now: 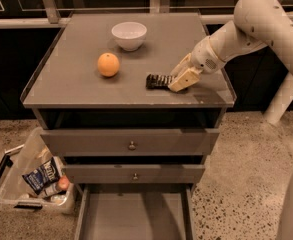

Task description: Place rxbar chocolate into bottom drawer

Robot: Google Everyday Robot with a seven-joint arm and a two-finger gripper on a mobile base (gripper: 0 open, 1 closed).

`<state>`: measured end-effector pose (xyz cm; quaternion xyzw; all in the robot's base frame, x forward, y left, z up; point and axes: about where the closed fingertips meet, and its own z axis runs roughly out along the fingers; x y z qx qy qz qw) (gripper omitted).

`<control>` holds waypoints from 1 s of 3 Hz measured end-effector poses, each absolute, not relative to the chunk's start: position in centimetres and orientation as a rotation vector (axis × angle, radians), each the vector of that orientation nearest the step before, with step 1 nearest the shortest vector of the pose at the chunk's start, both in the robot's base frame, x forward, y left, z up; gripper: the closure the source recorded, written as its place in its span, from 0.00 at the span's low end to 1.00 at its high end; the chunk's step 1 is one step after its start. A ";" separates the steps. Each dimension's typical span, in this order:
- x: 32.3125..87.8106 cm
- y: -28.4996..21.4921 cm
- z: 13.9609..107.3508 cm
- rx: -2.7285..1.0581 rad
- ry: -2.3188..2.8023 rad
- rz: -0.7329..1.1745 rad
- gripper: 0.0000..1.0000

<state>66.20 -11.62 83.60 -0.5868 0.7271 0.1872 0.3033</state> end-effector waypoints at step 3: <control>58.9 -15.7 87.2 -1.497 1.870 0.395 1.00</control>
Offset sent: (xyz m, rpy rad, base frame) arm -0.0731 -0.0473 0.0486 0.0136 -0.1240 -0.0524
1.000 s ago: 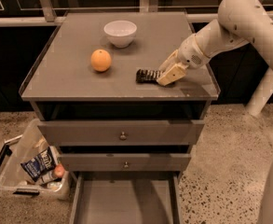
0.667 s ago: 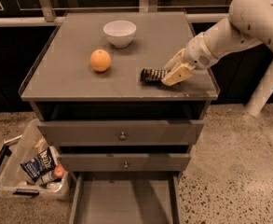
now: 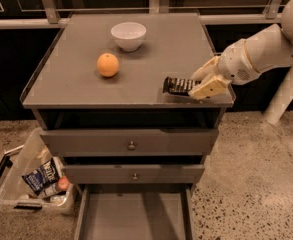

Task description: Place rxbar chocolate into bottom drawer

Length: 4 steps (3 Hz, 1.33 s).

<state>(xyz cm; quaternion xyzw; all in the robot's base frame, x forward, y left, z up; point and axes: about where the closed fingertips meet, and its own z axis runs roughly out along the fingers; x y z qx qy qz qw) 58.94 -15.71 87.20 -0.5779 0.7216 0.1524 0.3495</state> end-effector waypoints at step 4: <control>47.5 -17.3 77.8 -1.401 1.936 0.263 1.00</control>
Offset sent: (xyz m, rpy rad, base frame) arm -0.1178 -0.0302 -0.0499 -0.1010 -0.0951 -0.1121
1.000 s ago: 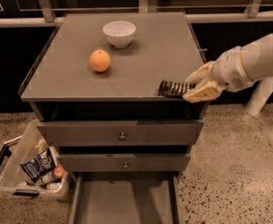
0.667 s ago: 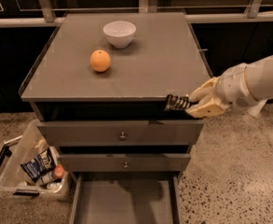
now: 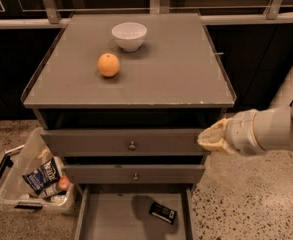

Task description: Place rxbar chocolate into bottom drawer

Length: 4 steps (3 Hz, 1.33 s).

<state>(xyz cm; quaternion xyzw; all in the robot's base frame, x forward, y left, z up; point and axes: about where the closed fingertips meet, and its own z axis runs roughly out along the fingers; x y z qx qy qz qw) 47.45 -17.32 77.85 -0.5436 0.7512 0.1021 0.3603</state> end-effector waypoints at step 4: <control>45.8 -16.2 74.7 -1.389 1.957 0.304 0.34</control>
Offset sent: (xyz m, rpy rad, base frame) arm -0.0128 0.0091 -0.0249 0.0183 0.0250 -0.0034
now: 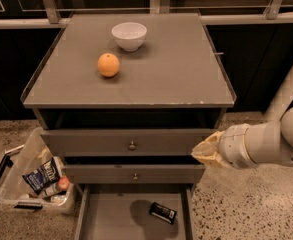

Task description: Place rxbar chocolate into bottom drawer

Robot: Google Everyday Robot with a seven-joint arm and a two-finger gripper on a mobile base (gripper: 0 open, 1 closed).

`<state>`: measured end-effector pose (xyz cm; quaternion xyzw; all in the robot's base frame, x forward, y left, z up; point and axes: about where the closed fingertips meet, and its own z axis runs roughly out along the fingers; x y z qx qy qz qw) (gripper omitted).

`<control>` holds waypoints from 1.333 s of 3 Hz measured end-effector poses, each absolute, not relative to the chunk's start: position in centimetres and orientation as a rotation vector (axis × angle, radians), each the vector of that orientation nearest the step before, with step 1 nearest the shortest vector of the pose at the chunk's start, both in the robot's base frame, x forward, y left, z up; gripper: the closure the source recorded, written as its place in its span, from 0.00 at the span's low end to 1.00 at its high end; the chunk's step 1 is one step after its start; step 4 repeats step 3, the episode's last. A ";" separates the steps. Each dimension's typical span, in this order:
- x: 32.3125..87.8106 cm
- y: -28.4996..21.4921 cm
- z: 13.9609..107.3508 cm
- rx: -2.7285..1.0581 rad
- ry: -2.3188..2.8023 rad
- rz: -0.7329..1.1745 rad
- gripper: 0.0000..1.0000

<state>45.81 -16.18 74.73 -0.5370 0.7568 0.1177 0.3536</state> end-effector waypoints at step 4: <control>45.8 -16.2 74.7 -1.389 1.957 0.304 0.00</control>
Offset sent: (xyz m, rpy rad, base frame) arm 0.0000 0.0000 0.0000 0.0000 0.0000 0.0000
